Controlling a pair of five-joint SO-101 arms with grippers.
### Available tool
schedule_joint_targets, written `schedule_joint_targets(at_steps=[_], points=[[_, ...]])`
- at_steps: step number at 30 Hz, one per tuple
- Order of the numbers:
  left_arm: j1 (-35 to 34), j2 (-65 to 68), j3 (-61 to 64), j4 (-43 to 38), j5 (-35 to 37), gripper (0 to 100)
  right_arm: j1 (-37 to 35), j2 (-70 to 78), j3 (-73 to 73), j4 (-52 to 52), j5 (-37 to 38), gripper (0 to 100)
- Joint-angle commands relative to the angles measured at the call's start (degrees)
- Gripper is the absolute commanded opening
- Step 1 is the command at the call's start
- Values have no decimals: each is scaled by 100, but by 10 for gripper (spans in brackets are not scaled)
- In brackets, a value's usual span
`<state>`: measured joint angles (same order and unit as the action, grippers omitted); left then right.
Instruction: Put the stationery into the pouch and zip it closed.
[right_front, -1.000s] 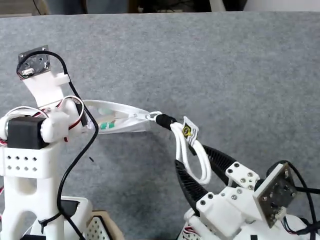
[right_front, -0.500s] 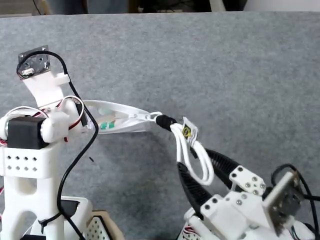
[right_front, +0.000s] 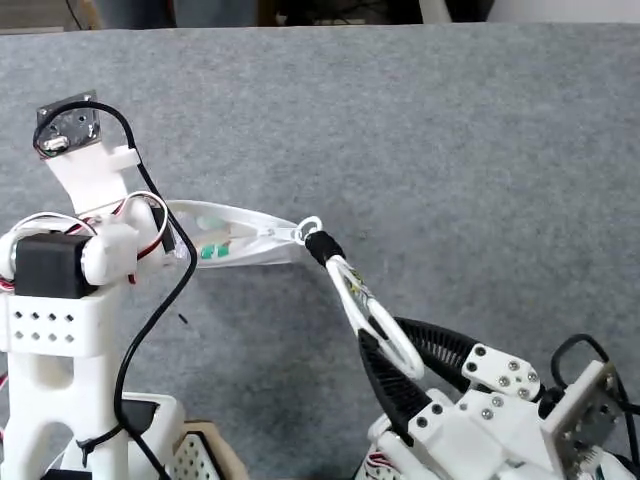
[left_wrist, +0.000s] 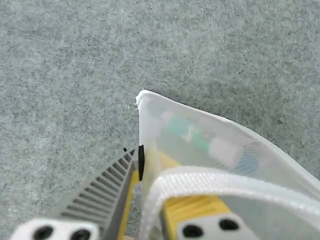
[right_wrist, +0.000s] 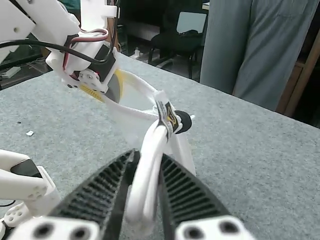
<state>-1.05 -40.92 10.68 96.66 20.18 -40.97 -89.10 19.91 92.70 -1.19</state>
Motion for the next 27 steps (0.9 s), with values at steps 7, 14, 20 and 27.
schedule_joint_targets(at_steps=[7, 14, 20, 27], points=[[66, -114, -901, 35, -545, 34, 70, 57, -171, -167, 457, 12], [462, -185, -1095, 325, -809, 213, 70, 57, -136, -316, 466, 12], [655, -185, -1218, 325, -809, 221, 70, 57, -154, -325, 475, 12], [629, -185, -1982, 325, -809, 330, 79, 75, -242, -1081, 888, 12]])
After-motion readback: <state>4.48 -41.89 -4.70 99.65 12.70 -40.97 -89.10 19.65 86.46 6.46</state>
